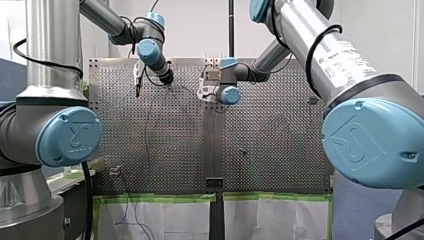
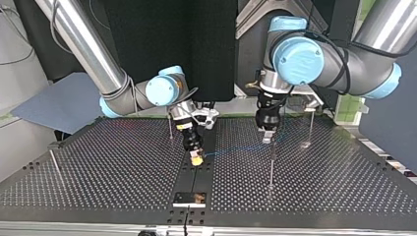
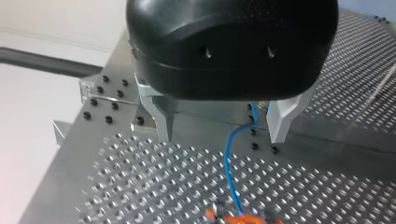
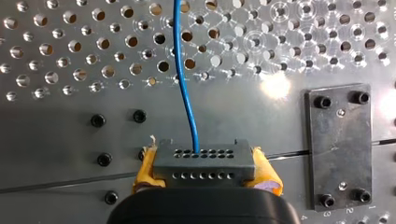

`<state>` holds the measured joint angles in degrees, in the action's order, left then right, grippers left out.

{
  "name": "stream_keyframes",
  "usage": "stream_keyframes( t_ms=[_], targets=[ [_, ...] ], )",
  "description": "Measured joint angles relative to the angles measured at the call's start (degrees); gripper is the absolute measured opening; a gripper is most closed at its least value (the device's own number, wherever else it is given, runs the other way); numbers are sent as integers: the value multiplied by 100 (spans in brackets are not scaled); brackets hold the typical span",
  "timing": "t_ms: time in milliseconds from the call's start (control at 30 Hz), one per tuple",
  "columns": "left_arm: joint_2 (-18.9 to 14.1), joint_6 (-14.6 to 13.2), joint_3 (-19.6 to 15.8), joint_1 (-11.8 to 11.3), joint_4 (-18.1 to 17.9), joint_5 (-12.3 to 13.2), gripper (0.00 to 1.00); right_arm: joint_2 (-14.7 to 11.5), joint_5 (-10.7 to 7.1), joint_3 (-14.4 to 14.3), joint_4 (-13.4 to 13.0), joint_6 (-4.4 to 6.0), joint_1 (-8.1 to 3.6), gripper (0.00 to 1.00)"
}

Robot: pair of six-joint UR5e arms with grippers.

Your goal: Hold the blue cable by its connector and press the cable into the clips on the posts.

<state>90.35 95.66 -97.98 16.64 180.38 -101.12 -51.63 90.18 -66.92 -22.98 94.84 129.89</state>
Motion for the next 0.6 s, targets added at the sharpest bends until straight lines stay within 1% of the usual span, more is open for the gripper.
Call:
stream_keyframes(
  t_ms=[133, 267, 367, 600],
  targets=[
    [0, 145, 0, 75, -219, -75, 100, -5, 3, 0, 6, 1, 0, 0],
    [10, 236, 0, 141, -426, -246, 100, -8, 0, -2, 40, 1, 0, 0],
    [58, 232, 0, 184, -522, -387, 100, -13, -3, -2, 59, 1, -5, 0],
    [384, 152, 6, 256, -600, -777, 100, -17, -4, -2, 84, 1, -25, 0]
  ],
)
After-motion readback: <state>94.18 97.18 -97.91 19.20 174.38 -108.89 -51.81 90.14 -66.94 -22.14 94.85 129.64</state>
